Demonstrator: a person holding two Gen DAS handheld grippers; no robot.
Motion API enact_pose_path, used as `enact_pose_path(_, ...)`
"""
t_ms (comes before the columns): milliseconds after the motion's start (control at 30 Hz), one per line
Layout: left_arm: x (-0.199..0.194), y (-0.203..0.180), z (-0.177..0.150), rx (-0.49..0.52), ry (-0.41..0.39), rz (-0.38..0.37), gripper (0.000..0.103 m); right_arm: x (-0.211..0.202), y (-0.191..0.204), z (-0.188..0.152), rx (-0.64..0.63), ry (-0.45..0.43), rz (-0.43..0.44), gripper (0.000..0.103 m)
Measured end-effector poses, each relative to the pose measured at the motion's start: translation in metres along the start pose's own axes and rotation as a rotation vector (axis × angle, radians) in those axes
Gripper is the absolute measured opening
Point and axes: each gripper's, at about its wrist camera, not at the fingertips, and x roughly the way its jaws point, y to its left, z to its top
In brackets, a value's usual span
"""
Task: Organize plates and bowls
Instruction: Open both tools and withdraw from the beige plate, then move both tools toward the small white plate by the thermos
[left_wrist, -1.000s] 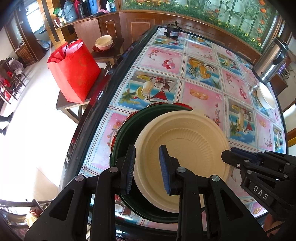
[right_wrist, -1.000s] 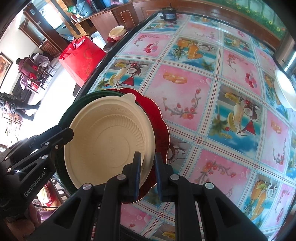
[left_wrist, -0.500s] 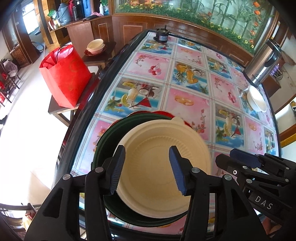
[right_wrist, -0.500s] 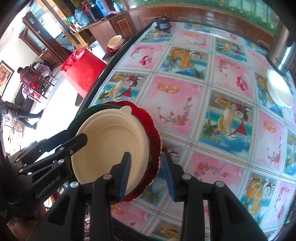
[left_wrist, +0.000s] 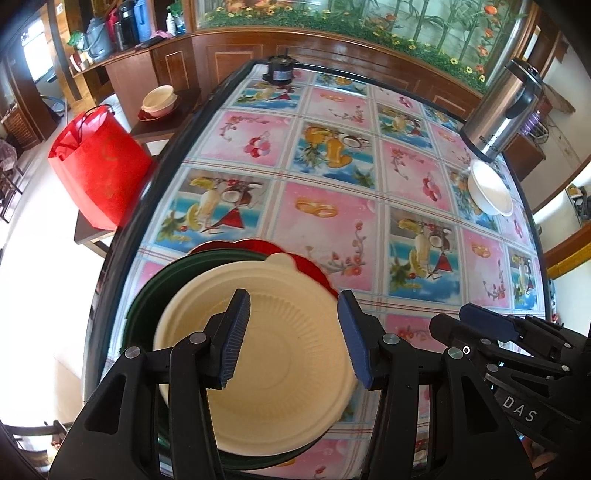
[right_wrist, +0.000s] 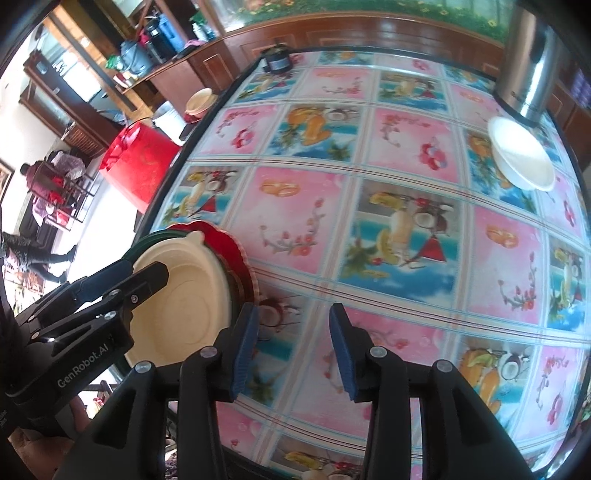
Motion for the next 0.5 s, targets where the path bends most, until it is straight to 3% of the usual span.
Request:
enact_pose_path(133, 0.008, -0.023, 0.006, 0.028, 0.005, -0.015, 0.057, -0.003, -0.023, -0.002, 0.043, -0.001, -0.016, 0.041)
enact_pose_path(500, 0.040, -0.103, 0.028, 0.104, 0.042, -0.072, 0.057, -0.009, -0.114, 0.000, 0.186, -0.005, -0.079, 0.042)
